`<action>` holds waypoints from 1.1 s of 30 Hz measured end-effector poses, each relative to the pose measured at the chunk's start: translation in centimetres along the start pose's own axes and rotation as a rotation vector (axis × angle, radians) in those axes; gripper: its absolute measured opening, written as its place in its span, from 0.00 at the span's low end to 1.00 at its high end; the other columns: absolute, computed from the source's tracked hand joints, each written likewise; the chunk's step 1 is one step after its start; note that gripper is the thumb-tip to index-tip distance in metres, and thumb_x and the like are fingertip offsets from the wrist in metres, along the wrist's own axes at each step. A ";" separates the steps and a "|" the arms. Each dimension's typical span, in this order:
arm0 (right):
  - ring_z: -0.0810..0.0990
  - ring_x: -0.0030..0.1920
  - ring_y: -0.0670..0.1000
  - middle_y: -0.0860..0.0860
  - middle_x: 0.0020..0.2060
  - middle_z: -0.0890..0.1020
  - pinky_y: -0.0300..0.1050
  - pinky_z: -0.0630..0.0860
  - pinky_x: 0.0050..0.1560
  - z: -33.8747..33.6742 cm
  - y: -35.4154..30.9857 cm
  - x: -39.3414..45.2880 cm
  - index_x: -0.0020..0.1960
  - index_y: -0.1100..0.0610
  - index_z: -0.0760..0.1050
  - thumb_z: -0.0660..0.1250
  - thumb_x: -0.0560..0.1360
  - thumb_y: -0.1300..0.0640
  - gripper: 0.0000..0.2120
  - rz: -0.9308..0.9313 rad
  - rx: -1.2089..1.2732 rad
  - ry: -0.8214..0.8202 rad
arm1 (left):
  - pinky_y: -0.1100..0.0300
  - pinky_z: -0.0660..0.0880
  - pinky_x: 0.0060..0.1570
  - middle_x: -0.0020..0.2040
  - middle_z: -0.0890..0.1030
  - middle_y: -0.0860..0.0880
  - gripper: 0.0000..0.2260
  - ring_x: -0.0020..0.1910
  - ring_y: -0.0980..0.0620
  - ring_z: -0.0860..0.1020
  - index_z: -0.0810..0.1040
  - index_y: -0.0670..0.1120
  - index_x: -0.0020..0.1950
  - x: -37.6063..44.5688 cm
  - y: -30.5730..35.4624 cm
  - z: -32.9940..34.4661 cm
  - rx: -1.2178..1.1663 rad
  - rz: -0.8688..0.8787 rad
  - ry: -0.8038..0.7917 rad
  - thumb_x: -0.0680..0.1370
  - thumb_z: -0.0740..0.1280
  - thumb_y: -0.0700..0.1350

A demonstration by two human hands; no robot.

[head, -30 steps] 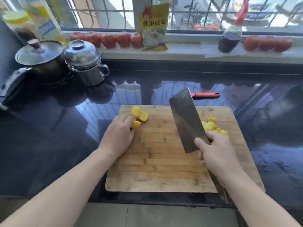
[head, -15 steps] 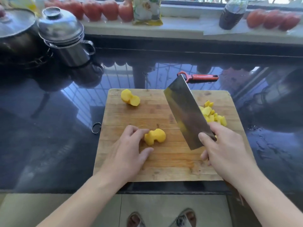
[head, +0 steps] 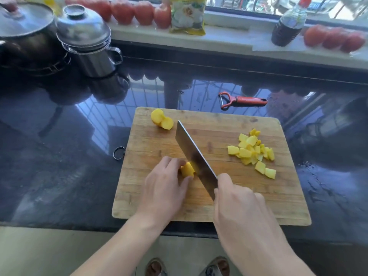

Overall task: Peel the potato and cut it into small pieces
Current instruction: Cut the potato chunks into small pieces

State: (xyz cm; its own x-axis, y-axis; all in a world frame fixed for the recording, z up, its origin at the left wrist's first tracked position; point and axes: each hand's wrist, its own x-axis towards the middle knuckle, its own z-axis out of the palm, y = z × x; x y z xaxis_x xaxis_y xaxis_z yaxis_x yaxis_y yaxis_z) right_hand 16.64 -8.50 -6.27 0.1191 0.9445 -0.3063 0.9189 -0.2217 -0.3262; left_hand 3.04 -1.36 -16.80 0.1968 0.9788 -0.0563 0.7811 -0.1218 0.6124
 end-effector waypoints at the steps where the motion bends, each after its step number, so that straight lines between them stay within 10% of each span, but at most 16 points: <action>1: 0.79 0.41 0.54 0.47 0.37 0.76 0.51 0.77 0.39 0.0 -0.2 -0.1 0.44 0.46 0.57 0.51 0.84 0.55 0.10 -0.001 -0.018 0.002 | 0.62 0.68 0.48 0.56 0.77 0.58 0.12 0.55 0.55 0.78 0.78 0.53 0.61 0.0 -0.1 0.1 -0.004 0.011 0.011 0.79 0.73 0.51; 14: 0.81 0.49 0.58 0.48 0.41 0.75 0.49 0.71 0.39 1.6 -1.5 1.1 0.48 0.49 0.57 0.51 0.79 0.65 0.11 0.041 -0.098 -0.114 | 0.55 0.70 0.42 0.51 0.76 0.54 0.09 0.51 0.48 0.78 0.74 0.51 0.51 0.4 0.1 0.2 0.047 0.043 0.022 0.78 0.73 0.52; 21: 0.76 0.34 0.50 0.49 0.34 0.76 0.52 0.74 0.34 0.5 1.4 2.1 0.43 0.49 0.64 0.56 0.83 0.51 0.10 0.100 0.215 0.018 | 0.57 0.71 0.46 0.57 0.72 0.54 0.13 0.55 0.50 0.78 0.72 0.53 0.63 1.2 1.5 -0.8 0.231 0.112 -0.030 0.81 0.66 0.55; 33: 0.80 0.30 0.54 0.54 0.30 0.80 0.58 0.80 0.37 -3.1 6.3 4.3 0.41 0.56 0.70 0.58 0.81 0.56 0.11 0.253 0.344 0.237 | 0.50 0.75 0.59 0.58 0.77 0.48 0.19 0.59 0.46 0.75 0.77 0.47 0.67 3.4 2.4 -2.2 0.205 0.199 -0.078 0.81 0.69 0.56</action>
State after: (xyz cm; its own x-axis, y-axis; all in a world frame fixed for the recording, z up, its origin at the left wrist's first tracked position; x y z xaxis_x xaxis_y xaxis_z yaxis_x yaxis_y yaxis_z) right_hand 24.10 -5.12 -6.90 0.4417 0.8710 -0.2149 0.6771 -0.4808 -0.5571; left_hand 4.25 2.03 -13.76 0.3968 0.9178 -0.0170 0.8244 -0.3482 0.4462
